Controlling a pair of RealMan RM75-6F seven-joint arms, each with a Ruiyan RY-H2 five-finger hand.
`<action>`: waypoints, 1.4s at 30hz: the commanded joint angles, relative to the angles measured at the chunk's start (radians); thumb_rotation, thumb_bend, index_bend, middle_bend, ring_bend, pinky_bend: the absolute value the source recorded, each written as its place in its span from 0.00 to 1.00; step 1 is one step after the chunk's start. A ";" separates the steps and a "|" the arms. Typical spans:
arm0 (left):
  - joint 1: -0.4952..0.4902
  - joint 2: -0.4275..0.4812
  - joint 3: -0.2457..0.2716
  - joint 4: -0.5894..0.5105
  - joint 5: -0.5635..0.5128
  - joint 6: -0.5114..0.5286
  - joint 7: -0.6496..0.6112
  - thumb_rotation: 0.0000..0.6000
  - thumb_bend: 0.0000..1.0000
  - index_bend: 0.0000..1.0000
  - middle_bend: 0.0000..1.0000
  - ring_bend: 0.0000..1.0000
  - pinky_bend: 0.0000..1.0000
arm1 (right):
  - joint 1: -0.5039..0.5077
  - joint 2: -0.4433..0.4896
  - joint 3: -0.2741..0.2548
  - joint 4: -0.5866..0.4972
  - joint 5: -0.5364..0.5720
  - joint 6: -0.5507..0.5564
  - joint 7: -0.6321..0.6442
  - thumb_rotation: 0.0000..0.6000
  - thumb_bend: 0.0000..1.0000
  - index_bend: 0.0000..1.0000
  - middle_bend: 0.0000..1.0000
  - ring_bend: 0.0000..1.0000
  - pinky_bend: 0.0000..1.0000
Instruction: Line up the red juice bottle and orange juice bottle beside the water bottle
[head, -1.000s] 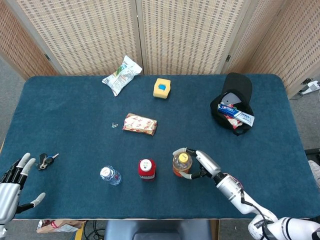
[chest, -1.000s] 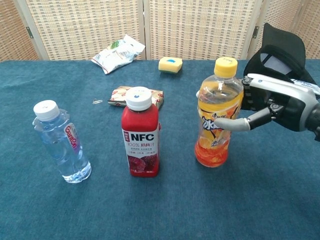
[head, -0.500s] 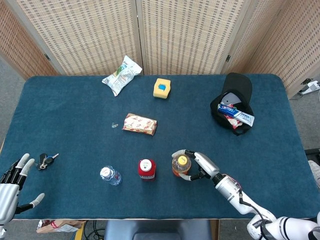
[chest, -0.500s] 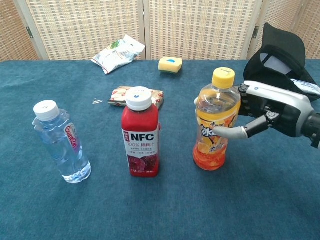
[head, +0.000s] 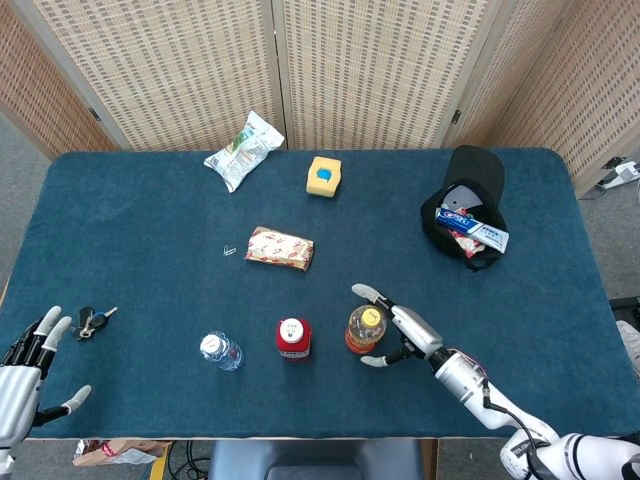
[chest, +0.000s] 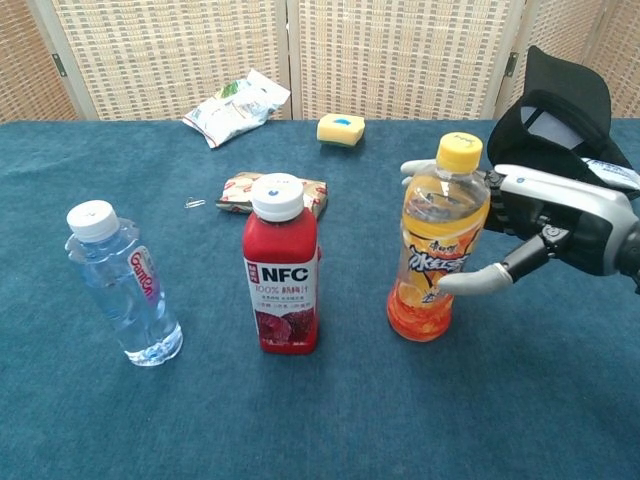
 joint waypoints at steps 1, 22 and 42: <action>-0.001 0.000 0.000 -0.001 0.002 0.000 0.001 1.00 0.16 0.00 0.00 0.00 0.16 | -0.006 0.014 -0.007 -0.011 -0.009 0.013 -0.012 1.00 0.09 0.00 0.00 0.00 0.06; -0.025 -0.022 -0.025 0.042 -0.033 -0.025 -0.012 1.00 0.16 0.00 0.00 0.00 0.16 | -0.273 0.260 -0.013 -0.223 0.013 0.418 -0.401 1.00 0.37 0.15 0.15 0.07 0.11; -0.041 -0.069 -0.018 0.081 0.009 -0.018 -0.017 1.00 0.16 0.00 0.00 0.00 0.16 | -0.473 0.437 -0.064 -0.226 0.034 0.535 -0.651 1.00 0.37 0.16 0.16 0.08 0.11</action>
